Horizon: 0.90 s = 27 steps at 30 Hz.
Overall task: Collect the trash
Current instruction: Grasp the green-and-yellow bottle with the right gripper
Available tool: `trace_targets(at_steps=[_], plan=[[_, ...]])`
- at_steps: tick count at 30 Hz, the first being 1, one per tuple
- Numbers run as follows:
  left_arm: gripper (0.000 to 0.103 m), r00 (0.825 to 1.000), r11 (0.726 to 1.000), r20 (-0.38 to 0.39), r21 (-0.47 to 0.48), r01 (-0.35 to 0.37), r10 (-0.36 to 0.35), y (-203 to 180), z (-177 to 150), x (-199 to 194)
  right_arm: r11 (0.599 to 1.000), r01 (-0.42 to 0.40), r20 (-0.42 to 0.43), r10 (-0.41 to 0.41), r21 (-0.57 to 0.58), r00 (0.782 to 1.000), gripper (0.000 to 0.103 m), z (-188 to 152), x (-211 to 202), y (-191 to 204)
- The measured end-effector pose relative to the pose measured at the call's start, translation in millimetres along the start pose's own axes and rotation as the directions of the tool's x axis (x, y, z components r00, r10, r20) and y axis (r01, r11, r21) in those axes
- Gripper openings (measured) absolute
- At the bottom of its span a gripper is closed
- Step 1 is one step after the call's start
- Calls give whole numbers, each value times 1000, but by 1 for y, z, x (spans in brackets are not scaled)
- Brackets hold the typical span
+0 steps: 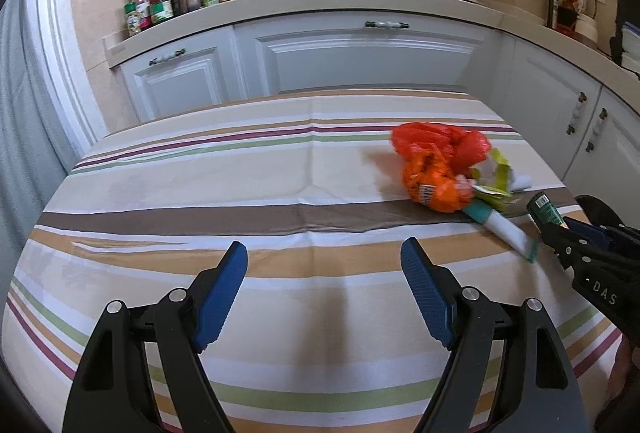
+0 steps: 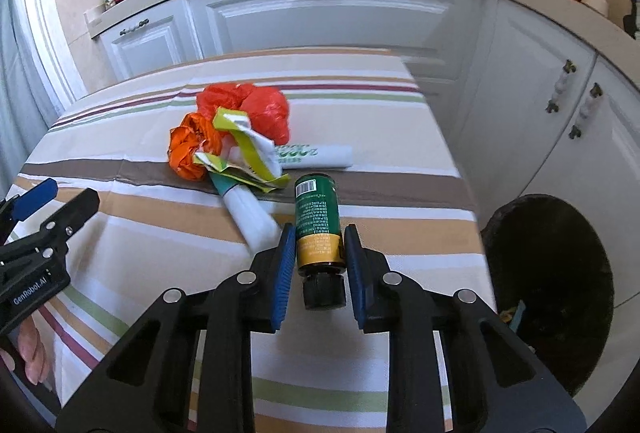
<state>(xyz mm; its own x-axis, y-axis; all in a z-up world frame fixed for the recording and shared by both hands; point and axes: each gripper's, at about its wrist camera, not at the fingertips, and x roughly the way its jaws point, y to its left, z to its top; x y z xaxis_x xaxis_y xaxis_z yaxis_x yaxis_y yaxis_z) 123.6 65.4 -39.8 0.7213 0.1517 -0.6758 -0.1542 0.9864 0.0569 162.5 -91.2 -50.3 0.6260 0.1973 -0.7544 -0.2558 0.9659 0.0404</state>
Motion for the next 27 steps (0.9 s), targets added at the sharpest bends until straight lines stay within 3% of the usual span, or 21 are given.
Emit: trace_targets(at_steps=[17,27], plan=[[77,993,991,-32,66,117,-115,-79,10,7,988,88,90,-100,129,991,24,-14,-36,-77],[77,992,994,-111,85,72,-63,-114,17,35,977,84,116,-108,196,987,24,-26,-47,-116]])
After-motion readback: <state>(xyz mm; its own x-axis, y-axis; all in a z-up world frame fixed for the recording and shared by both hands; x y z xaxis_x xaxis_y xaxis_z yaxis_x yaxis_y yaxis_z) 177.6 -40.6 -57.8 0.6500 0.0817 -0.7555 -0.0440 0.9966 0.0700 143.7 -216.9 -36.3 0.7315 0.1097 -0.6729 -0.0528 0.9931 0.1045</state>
